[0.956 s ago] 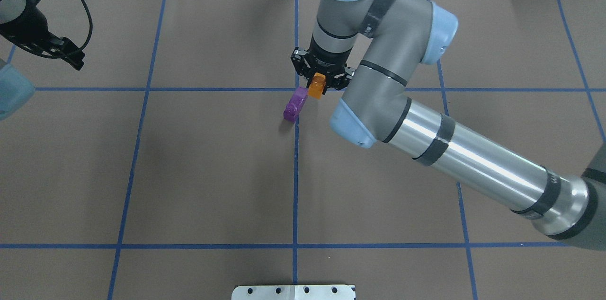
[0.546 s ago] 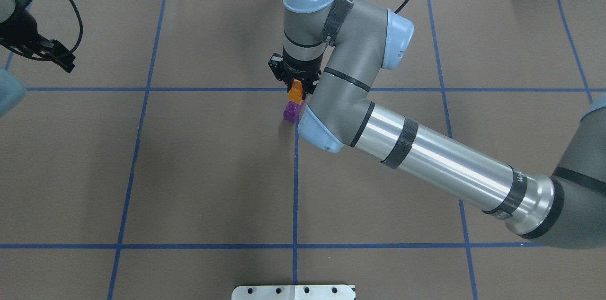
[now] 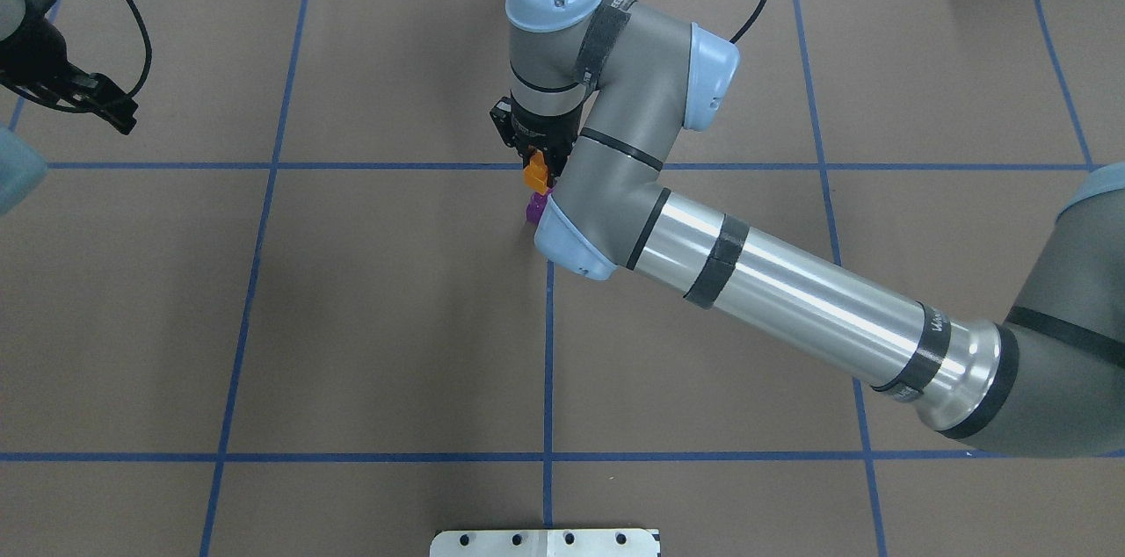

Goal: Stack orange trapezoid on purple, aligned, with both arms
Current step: 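Carry the orange trapezoid with the right gripper above the purple trapezoid, then align and lower the orange trapezoid onto the purple trapezoid with the right gripper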

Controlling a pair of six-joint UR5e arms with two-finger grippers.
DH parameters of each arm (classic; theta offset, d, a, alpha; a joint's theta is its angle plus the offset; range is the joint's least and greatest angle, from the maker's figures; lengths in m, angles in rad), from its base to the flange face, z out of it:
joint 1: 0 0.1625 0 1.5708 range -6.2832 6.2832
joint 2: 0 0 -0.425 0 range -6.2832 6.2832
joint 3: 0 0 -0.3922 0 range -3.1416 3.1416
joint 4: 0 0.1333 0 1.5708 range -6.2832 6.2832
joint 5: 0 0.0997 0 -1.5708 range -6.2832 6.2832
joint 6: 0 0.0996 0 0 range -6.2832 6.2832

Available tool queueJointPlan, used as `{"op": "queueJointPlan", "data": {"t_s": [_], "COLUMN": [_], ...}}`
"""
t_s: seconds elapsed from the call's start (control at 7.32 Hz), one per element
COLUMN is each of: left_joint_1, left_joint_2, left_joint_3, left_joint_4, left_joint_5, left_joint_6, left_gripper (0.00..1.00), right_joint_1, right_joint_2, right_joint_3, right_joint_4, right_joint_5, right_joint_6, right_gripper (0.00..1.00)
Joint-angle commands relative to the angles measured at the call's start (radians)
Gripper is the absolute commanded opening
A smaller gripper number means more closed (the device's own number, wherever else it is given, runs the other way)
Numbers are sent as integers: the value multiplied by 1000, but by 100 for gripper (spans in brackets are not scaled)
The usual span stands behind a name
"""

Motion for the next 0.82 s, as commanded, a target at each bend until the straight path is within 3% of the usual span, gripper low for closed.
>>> {"op": "queueJointPlan", "data": {"t_s": [0.0, 0.68], "left_joint_1": [0, 1], "left_joint_2": [0, 0], "left_joint_3": [1, 1], "left_joint_4": [0, 0], "left_joint_5": [0, 0], "left_joint_6": [0, -2], "left_gripper": [100, 100], "right_joint_1": [-4, -24], "right_joint_2": [30, 10], "right_joint_3": [-43, -38], "right_joint_4": [11, 11], "right_joint_5": [-6, -5], "right_joint_6": [12, 11], "right_gripper": [0, 0]}}
